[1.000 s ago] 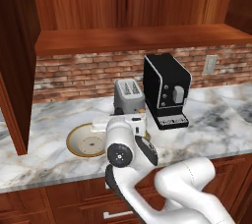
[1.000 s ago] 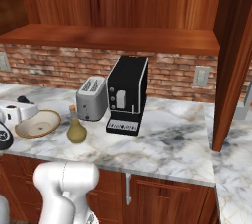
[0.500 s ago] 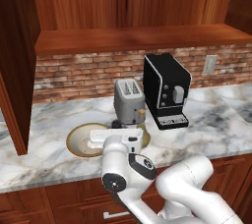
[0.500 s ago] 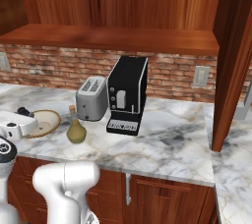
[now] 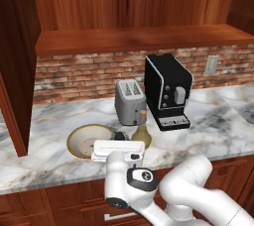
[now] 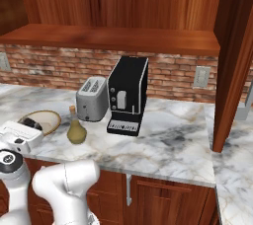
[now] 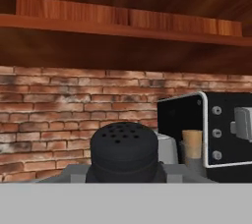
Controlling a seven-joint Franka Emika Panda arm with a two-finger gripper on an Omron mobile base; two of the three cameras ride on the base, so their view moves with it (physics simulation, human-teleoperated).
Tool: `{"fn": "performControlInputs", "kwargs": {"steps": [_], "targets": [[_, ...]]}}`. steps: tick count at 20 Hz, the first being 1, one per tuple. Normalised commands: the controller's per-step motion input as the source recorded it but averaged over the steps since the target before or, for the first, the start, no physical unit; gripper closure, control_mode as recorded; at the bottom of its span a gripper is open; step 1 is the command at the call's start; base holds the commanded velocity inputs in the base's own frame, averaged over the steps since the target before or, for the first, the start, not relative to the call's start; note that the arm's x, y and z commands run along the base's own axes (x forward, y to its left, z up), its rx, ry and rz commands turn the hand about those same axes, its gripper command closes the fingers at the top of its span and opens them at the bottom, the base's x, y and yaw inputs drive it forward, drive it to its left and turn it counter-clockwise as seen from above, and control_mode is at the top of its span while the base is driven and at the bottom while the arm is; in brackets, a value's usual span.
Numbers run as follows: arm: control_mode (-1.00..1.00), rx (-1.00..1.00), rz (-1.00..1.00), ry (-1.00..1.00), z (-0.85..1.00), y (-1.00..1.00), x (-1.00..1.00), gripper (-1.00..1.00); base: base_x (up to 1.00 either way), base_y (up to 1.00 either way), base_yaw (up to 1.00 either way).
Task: Retrieve the bottle and the shaker from the cabinet and place them next to the mixing bowl on the counter. Then add garlic from the fridge to the mixing bowl.
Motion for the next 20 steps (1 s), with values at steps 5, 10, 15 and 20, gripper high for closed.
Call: {"fn": "performControlInputs", "kwargs": {"steps": [5, 10, 15, 20], "targets": [[-1.00, 0.00, -0.05, -0.01, -0.06, 0.00, 0.00, 1.00, 0.00, 0.00, 0.00], [-1.00, 0.03, -0.09, 0.00, -0.04, 0.00, 0.00, 1.00, 0.00, 0.00, 0.00], [-1.00, 0.03, -0.11, 0.01, -0.11, 0.00, 0.00, 1.00, 0.00, 0.00, 0.00], [-1.00, 0.01, -0.07, 0.07, -0.18, 0.00, 0.00, 1.00, 0.00, 0.00, 0.00]]}}
